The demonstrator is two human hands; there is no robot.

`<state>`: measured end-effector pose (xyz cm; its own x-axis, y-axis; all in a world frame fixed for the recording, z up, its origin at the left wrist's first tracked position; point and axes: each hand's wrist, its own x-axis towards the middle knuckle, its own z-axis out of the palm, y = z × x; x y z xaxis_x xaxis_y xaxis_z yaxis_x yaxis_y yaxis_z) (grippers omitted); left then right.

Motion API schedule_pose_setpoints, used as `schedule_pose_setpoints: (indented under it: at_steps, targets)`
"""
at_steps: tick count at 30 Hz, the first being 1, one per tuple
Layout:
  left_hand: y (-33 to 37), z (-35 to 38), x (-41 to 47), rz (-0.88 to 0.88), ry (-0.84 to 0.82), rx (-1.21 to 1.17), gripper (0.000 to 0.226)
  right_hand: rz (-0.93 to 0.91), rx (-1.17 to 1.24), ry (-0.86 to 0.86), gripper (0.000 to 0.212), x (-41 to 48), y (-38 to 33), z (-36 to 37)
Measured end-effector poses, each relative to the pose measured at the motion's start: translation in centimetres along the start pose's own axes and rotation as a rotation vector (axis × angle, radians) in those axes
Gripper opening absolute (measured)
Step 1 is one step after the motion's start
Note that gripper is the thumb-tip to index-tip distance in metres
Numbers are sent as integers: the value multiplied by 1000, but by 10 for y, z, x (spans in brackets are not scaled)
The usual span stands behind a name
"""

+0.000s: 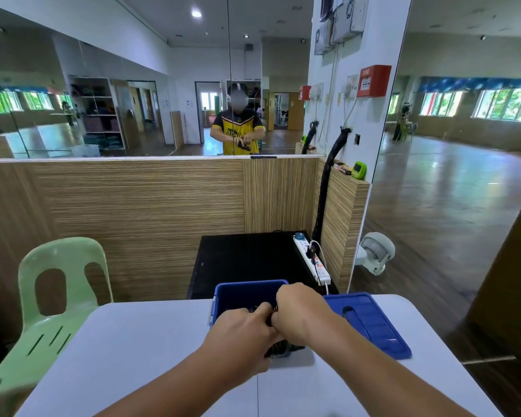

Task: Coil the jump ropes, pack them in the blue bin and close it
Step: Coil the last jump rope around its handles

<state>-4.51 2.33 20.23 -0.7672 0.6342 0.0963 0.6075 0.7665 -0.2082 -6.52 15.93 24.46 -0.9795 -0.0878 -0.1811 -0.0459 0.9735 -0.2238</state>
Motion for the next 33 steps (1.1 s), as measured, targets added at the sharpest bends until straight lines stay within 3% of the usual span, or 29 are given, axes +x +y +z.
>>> schedule_pose_setpoints:
  at_steps: [4,8,11,14,19,28,33]
  targets:
    - [-11,12,2,46,-16,35,42,16,251,42,30,1,12,8]
    - [-15,12,0,35,8,1,51,52,649,33,40,1,25,11]
    - [-18,16,-2,44,18,-20,51,58,772,-27,37,-3,31,12]
    - [-16,17,-4,56,23,-24,48,7,719,-53,40,-5,34,7]
    - [-11,18,-6,14,-8,-40,48,-42,421,-12,22,-4,32,-2]
    - [-2,7,-7,7,-61,-44,49,-37,167,64,11,-6,23,-1]
    - [6,0,-6,-21,-53,9,50,3,175,-36,16,-5,21,-3]
